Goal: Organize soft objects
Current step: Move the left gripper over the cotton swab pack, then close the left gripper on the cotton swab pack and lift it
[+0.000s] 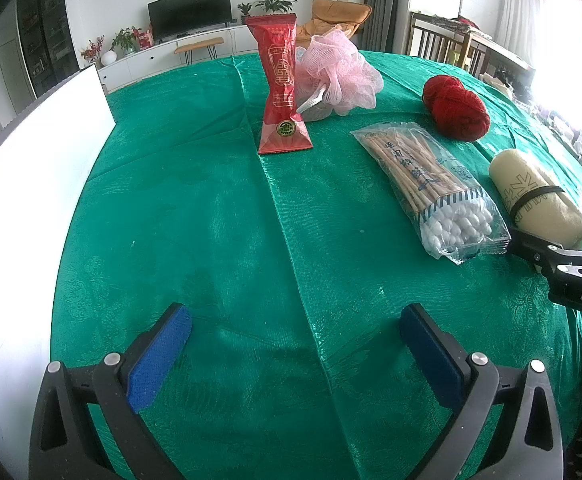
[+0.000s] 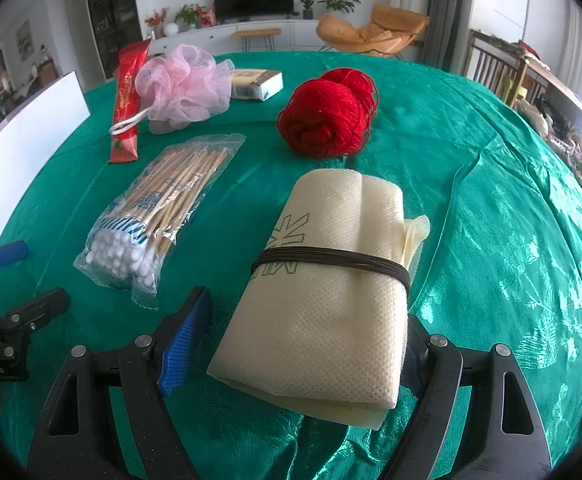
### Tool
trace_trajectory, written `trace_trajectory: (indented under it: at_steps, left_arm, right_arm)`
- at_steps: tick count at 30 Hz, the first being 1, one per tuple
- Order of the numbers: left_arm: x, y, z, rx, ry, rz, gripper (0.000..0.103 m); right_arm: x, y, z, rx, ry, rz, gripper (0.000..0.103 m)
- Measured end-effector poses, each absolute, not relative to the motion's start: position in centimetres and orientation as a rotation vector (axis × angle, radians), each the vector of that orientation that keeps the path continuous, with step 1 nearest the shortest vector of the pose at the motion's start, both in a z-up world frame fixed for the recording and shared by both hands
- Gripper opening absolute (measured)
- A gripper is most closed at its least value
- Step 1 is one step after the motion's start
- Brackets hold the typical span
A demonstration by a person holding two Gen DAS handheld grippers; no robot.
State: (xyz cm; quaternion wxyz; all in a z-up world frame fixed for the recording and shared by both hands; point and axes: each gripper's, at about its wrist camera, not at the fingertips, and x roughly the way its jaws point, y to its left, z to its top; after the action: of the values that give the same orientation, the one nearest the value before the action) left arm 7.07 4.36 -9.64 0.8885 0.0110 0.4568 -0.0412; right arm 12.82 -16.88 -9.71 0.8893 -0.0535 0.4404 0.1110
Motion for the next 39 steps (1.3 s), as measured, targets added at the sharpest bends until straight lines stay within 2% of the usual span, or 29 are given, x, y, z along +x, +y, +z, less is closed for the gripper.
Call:
trace_trajectory:
  at_steps: [12,17,22,25,30,36,39]
  left_arm:
    - [7.2,4.3,-9.5,0.022,0.971,-0.093,0.103]
    - [7.3,5.1,-6.0,-0.144,0.935,-0.186,0.103]
    - [10.7,7.5,-2.6,-0.346,0.902,-0.250,0.103]
    - [12.7,8.6,-2.4,-0.450,0.898,-0.216,0.103]
    - [17.4,3.1,-3.5,-0.328,1.015,-0.288,0.100]
    - [19.6,-3.0,-7.8,-0.095,1.168,-0.218,0.084]
    - [19.0,-4.9,-8.7,0.024,1.163,-0.181,0.085]
  right_arm:
    - [12.8,-16.9,-9.7,-0.111,0.915,0.230,0.083]
    - [12.8,-16.9,-9.7,-0.111,0.915,0.232,0.084]
    - [12.9,-16.8,-9.7,-0.111,0.916,0.233,0.085]
    - [12.9,-16.8,-9.7,-0.111,0.915,0.233,0.085]
    - [12.9,-16.8,-9.6,-0.111,0.915,0.232,0.085]
    - [12.8,-16.8,-9.6,-0.111,0.915,0.232,0.085]
    - [12.8,-16.8,-9.6,-0.111,0.915,0.231,0.085]
